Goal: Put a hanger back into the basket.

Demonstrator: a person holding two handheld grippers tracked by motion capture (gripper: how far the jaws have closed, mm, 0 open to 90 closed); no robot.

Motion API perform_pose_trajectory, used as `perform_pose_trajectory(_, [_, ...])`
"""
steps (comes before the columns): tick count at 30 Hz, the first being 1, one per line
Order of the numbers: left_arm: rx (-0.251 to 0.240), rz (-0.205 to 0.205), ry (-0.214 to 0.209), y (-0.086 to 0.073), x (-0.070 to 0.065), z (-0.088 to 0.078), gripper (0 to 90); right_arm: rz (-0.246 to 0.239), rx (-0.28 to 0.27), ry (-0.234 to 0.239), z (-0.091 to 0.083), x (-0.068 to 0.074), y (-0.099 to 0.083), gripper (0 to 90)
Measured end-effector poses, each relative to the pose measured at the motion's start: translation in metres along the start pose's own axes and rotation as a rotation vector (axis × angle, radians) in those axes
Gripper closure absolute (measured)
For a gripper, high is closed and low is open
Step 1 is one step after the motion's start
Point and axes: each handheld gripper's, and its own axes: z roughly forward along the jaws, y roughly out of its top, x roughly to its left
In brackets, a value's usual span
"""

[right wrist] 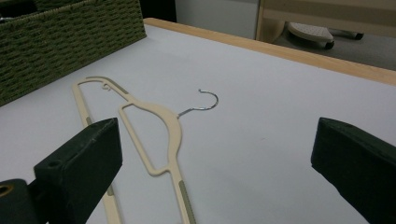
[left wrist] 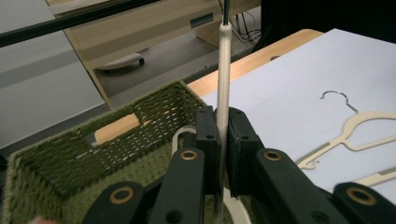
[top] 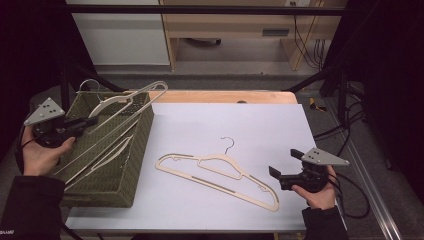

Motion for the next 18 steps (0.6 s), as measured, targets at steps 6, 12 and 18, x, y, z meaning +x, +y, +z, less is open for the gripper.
perform_pose_trajectory(6, [0.025, 0.005, 0.039, -0.015, 0.016, -0.006, 84.1, 0.002, 0.002, -0.002, 0.001, 0.0, 0.0, 2.9])
perform_pose_trajectory(12, [0.013, -0.021, 0.083, -0.026, 0.03, -0.012, 84.3, 0.002, 0.002, -0.002, 0.001, 0.0, -0.001, 3.0])
perform_pose_trajectory(18, [0.041, -0.029, 0.101, -0.038, 0.039, -0.011, 84.3, 0.001, 0.003, -0.004, 0.001, 0.0, -0.001, 3.0])
